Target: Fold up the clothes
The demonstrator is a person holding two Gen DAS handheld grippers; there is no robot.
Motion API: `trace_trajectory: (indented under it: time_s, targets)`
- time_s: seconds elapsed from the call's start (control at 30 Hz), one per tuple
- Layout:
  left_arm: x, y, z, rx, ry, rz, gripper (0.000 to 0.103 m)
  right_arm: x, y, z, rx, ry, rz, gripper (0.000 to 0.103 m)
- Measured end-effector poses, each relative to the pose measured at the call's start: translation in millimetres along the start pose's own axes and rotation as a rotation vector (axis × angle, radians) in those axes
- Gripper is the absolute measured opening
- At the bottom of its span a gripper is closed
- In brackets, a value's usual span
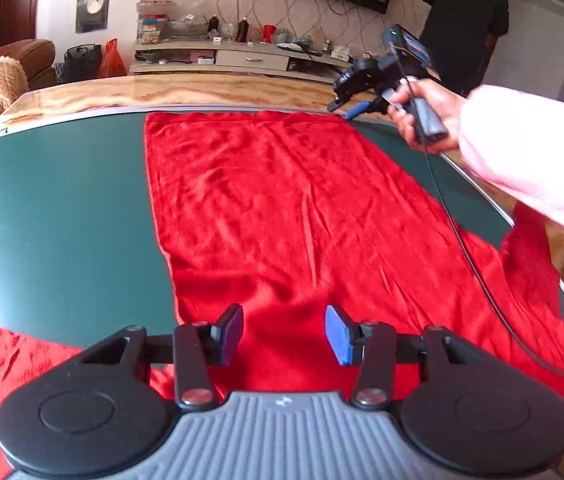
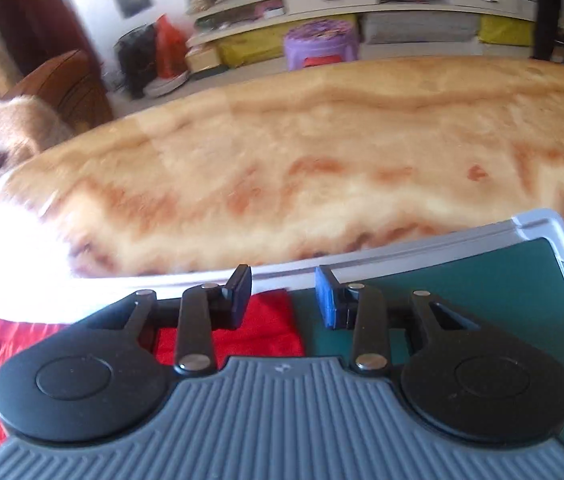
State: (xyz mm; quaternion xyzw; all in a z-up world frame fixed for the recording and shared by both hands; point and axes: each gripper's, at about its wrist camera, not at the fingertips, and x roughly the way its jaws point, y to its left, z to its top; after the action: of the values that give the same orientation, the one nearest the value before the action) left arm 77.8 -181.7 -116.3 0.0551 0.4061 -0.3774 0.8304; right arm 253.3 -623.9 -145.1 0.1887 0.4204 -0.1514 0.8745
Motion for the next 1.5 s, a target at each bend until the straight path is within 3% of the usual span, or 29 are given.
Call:
trace_trajectory:
  time_s: [0.07,0.13,0.3,0.47,0.53,0.67,0.83,0.97,1.0,1.07,1.17,1.23,1.33,1.43,1.5]
  targets:
    - [16,17,20,-0.027,-0.009,0.027,0.052,1,12,-6,-0.077,0.010,-0.023,0.028]
    - [37,35,46,-0.025,-0.018,0.078,0.052,-3,14,-7,-0.058,0.015,-0.011,0.014]
    - [93,89,124,-0.061,-0.030,0.181,0.052,-7,13,-7,-0.042,-0.003,-0.023,0.008]
    - [154,125,182,-0.161,0.015,0.164,0.050,-5,9,-6,-0.032,-0.018,-0.031,0.008]
    - [170,127,197,-0.165,0.024,0.177,0.040,-5,10,-6,-0.040,-0.022,-0.039,0.008]
    - [191,129,211,-0.134,0.037,0.211,0.010,-7,10,-5,-0.060,-0.037,-0.067,0.008]
    - [206,122,223,-0.079,0.018,0.222,0.006,-11,1,-5,-0.043,-0.063,-0.091,0.008]
    - [210,113,225,-0.042,0.011,0.235,0.011,-8,-6,-7,-0.041,-0.064,-0.116,0.009]
    - [208,111,224,-0.031,0.013,0.248,0.018,-9,-8,-9,-0.044,-0.070,-0.117,0.013]
    - [199,108,221,-0.003,0.008,0.272,0.020,-14,-9,-11,-0.055,-0.086,-0.149,0.029]
    - [160,104,205,0.010,0.005,0.184,0.021,-39,-21,-19,-0.043,-0.115,-0.118,0.032]
    - [125,92,182,0.035,0.019,0.089,0.021,-62,-26,-34,-0.062,-0.082,-0.029,0.032]
    - [76,64,131,0.076,0.047,-0.008,0.031,-101,-27,-68,-0.140,-0.005,0.103,0.032]
    - [48,45,81,0.083,0.087,-0.070,0.031,-143,-16,-119,-0.254,0.073,0.170,0.032]
    - [40,36,54,0.094,0.108,-0.068,0.031,-167,-9,-157,-0.329,0.121,0.195,0.032]
